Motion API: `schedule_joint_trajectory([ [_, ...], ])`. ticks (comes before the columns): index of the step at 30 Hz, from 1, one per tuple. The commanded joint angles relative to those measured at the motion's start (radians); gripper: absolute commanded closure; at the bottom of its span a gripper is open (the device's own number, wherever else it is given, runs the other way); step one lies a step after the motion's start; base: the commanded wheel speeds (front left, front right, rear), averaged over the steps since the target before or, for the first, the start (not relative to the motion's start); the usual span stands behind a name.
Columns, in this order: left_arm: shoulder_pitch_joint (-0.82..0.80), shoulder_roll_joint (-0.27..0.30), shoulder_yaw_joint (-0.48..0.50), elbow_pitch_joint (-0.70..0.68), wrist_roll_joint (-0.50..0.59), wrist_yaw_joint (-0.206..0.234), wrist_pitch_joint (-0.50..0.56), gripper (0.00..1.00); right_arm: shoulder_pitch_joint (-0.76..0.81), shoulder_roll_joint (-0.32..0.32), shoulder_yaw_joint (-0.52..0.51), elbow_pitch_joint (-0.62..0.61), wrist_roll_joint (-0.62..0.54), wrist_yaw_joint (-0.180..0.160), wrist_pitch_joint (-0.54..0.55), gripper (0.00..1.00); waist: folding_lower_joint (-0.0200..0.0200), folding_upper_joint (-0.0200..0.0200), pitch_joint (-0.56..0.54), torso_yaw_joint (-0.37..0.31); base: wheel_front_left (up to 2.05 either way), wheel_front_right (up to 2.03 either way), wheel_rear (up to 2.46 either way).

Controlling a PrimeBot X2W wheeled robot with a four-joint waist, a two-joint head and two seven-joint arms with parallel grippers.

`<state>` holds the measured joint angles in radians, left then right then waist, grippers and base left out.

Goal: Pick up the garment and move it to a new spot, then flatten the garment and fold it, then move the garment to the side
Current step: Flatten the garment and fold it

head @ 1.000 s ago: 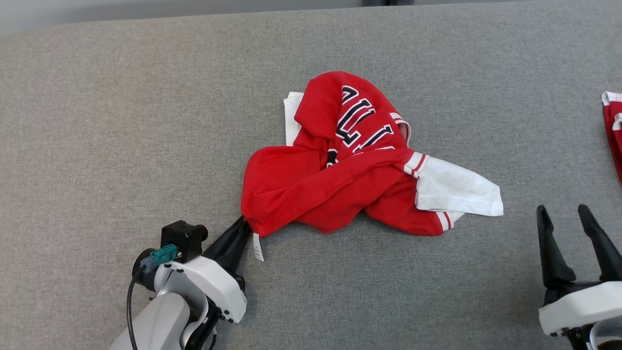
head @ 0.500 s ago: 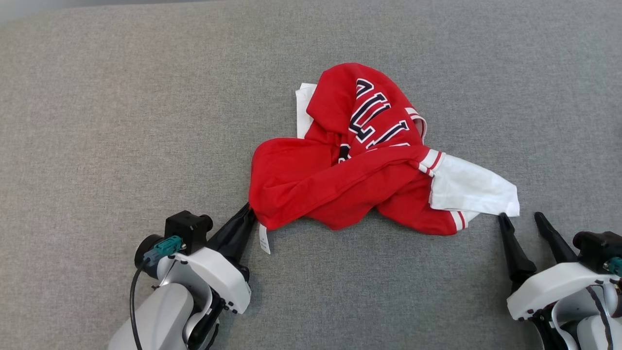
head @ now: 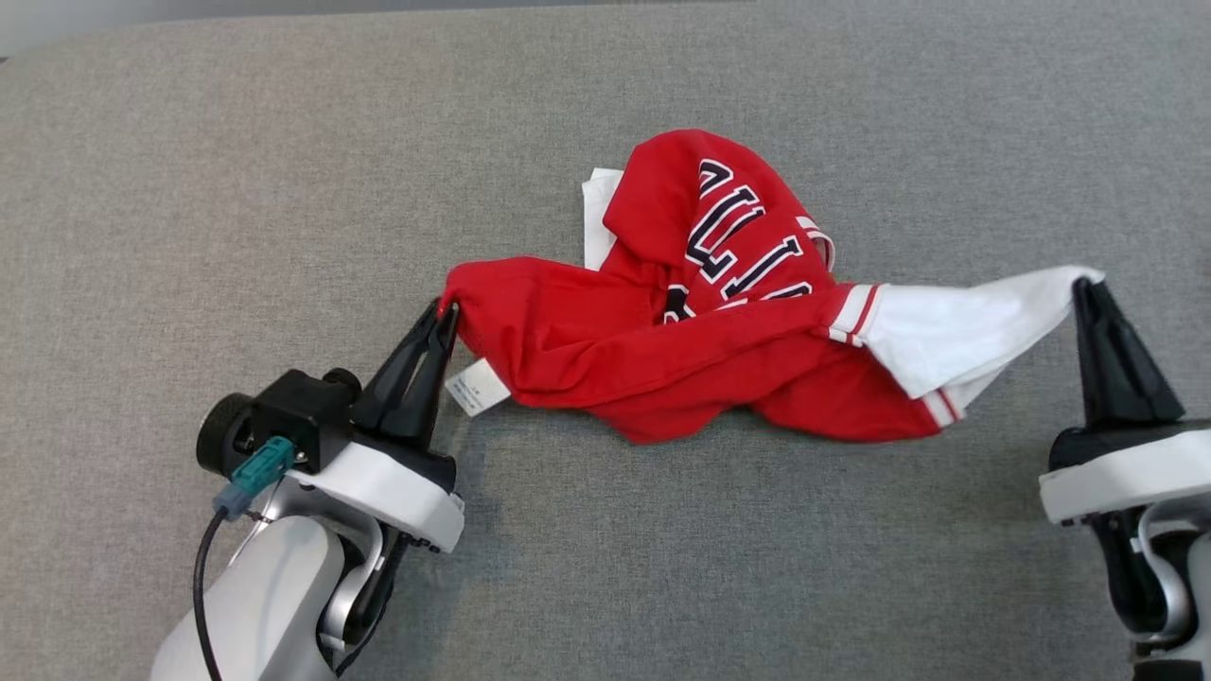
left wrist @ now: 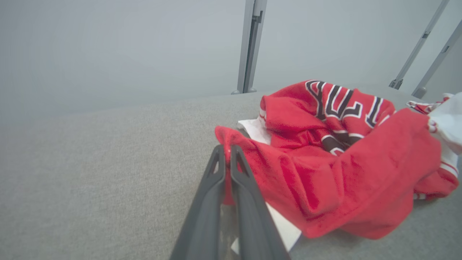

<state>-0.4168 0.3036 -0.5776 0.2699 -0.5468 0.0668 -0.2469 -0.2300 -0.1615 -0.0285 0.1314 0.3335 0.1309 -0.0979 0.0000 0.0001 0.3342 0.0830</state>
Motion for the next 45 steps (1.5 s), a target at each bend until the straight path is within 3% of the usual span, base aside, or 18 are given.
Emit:
schedule_joint_trajectory([
  [1,0.011,0.015,0.011,-0.054,0.004,0.018,0.009,1.00,-0.018,-0.014,-0.014,-0.049,-0.005,0.000,-0.004,1.00,0.0000,-0.0001,-0.013,-0.005,0.00,0.00,0.00],
  [9,-0.020,0.113,0.073,-0.358,0.046,0.110,0.083,1.00,-0.106,-0.043,-0.066,-0.325,-0.014,0.000,0.049,1.00,0.0000,-0.0001,-0.051,-0.014,0.00,0.00,0.00],
  [16,-0.080,0.184,0.164,-0.552,0.073,0.168,0.120,1.00,-0.203,-0.080,-0.130,-0.496,-0.023,0.000,0.101,1.00,0.0000,-0.0001,-0.082,-0.025,0.00,0.00,0.00],
  [24,-0.090,0.210,0.226,-0.738,0.093,0.243,0.159,1.00,-0.243,-0.067,-0.174,-0.615,-0.068,0.000,0.150,1.00,0.0000,-0.0001,-0.101,-0.045,0.00,0.00,0.00],
  [33,-0.128,0.209,0.238,-0.734,0.079,0.239,0.170,1.00,-0.299,-0.080,-0.156,-0.567,-0.055,0.000,0.169,1.00,0.0000,-0.0001,-0.075,-0.049,0.00,0.00,0.00],
  [36,-0.178,0.199,0.238,-0.691,0.069,0.222,0.166,1.00,-0.369,-0.098,-0.125,-0.498,-0.038,0.000,0.171,1.00,0.0000,-0.0001,-0.049,-0.053,0.00,0.00,0.00],
  [45,-0.500,0.114,0.231,-0.370,0.017,0.109,0.110,1.00,-0.781,-0.187,0.039,-0.150,-0.034,0.000,0.118,1.00,0.0000,-0.0001,0.055,-0.040,0.00,0.00,0.00],
])
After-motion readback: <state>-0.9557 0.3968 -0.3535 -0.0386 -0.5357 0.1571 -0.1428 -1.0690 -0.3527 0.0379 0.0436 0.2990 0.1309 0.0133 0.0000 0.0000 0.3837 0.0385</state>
